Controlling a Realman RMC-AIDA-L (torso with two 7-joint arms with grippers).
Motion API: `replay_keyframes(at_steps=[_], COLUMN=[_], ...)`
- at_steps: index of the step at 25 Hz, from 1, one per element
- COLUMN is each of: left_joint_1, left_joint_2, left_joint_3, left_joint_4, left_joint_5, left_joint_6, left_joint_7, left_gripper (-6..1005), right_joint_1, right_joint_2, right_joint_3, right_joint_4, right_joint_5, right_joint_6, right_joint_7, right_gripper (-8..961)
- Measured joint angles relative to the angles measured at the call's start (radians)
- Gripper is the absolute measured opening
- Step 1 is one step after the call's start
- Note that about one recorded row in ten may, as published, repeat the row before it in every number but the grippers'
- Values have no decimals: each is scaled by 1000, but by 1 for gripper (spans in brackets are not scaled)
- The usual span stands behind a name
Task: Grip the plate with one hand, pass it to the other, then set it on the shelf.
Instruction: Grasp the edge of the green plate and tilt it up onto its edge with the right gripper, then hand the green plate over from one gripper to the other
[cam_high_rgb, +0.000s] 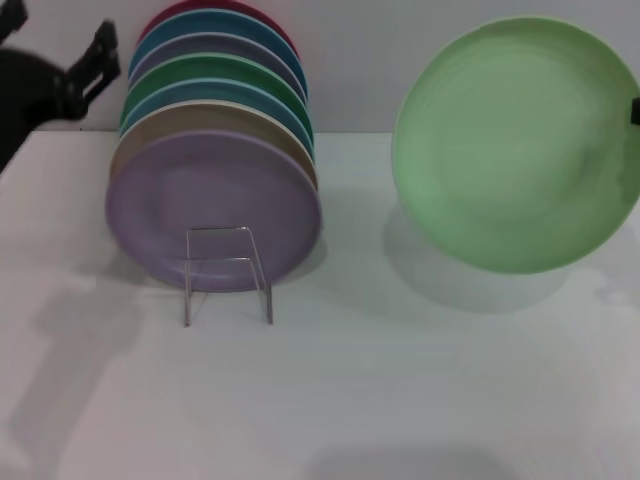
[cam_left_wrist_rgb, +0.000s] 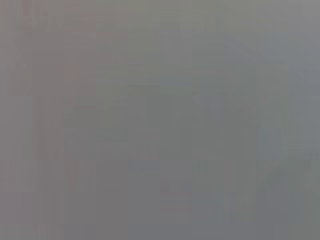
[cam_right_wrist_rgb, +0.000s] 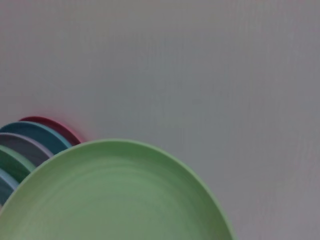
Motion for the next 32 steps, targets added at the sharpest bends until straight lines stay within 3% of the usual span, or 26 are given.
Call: replay_keyframes(at_steps=[4, 8, 12, 17, 20, 22, 26, 32], left_joint_1=[-19, -73, -117, -152, -160, -164, -207, -292], left_joint_2=[52, 55, 20, -38, -101, -133, -139, -142], left_joint_3=[5, -3, -34, -155, -253, -293, -331, -400], left_joint_4=[-192, -345, -394, -393, -389, -386, -365, -311], left_joint_5=[-1, -10, -94, -395, -559, -598, -670, -730], left_joint_6=[-250, -540, -702, -841, -940, -986, -1081, -1219], left_joint_7=[-22, 6, 123, 399, 573, 638, 677, 684], left_gripper=[844, 844, 826, 780, 753, 749, 757, 760], right_joint_1=[1, 4, -3, -9, -22, -25, -24, -24], right_joint_2=[0, 0, 0, 0, 1, 2, -1, 0], right_joint_3=[-2, -11, -7, 1, 2, 12, 38, 44], right_joint_4=[-16, -50, -84, -179, -265, -345, -451, -504], right_joint_5=[4, 49, 157, 277, 378, 472, 617, 691], right_joint_6=[-19, -52, -67, -75, -79, -79, -66, -28], right_joint_7=[-40, -107, -228, -413, -596, -721, -885, -1041], right_gripper=[14, 15, 15, 15, 15, 15, 14, 14])
